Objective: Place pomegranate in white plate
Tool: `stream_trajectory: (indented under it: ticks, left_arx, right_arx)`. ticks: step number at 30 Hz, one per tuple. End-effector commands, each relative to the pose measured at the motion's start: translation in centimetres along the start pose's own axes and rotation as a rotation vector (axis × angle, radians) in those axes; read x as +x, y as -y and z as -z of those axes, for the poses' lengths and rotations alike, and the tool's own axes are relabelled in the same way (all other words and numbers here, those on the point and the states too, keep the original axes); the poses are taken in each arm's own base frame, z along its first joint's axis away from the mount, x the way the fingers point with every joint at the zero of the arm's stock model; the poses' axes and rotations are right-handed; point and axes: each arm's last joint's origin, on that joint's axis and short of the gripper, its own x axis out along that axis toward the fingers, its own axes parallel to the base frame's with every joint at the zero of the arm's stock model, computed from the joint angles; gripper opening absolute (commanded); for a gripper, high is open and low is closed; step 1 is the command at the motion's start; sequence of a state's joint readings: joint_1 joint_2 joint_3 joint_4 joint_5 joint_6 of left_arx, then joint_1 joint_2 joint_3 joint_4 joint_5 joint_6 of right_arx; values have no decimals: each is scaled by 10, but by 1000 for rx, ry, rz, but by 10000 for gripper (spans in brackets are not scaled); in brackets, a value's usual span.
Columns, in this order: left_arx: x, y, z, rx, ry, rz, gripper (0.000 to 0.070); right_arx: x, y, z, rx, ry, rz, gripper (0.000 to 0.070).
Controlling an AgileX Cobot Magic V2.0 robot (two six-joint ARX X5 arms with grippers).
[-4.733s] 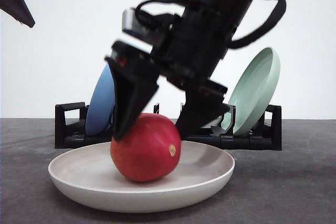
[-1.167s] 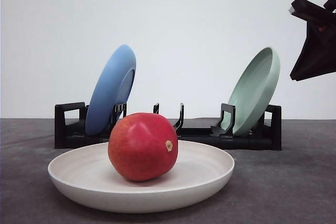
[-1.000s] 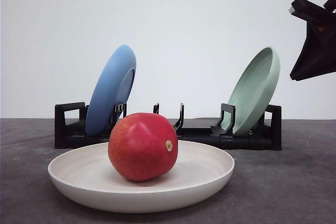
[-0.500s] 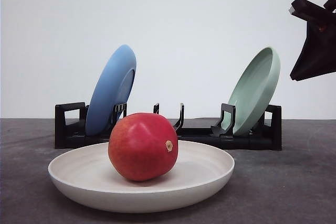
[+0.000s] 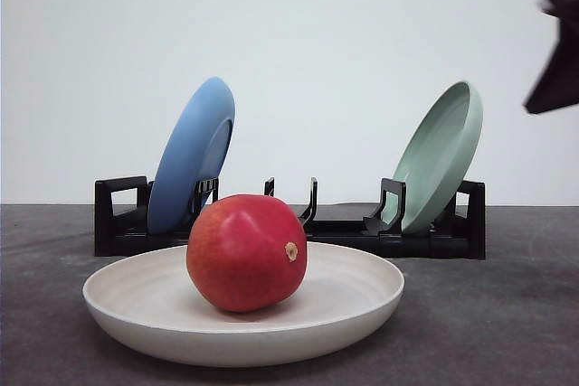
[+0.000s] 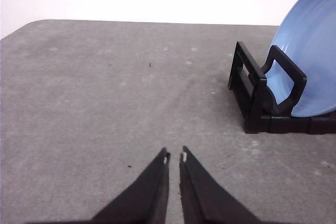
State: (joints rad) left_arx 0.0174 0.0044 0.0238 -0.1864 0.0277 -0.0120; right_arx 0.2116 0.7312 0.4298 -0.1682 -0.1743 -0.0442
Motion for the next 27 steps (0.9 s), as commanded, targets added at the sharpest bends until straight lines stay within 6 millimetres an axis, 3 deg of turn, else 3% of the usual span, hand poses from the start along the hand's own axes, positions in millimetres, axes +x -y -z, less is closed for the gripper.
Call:
stream_trajectory:
  ticks: [1, 7, 11, 20, 27]
  left_arx:
    - [1, 0, 4, -1, -12, -3, 18]
    - [1, 0, 4, -1, -12, -3, 18]
    - [1, 0, 4, -1, -12, -3, 17]
    - [1, 0, 4, -1, -12, -3, 18]
    - [1, 0, 4, -1, -12, -3, 18]
  right_arx:
    - [-6, 2, 11, -7, 33, 41, 26]
    - [-22, 8, 57, 51, 123, 185, 26]
    - [-26, 11, 75, 60, 206, 236, 26]
    - [-30, 14, 90, 59, 325, 309, 26]
    - [-33, 14, 88, 52, 366, 321, 26]
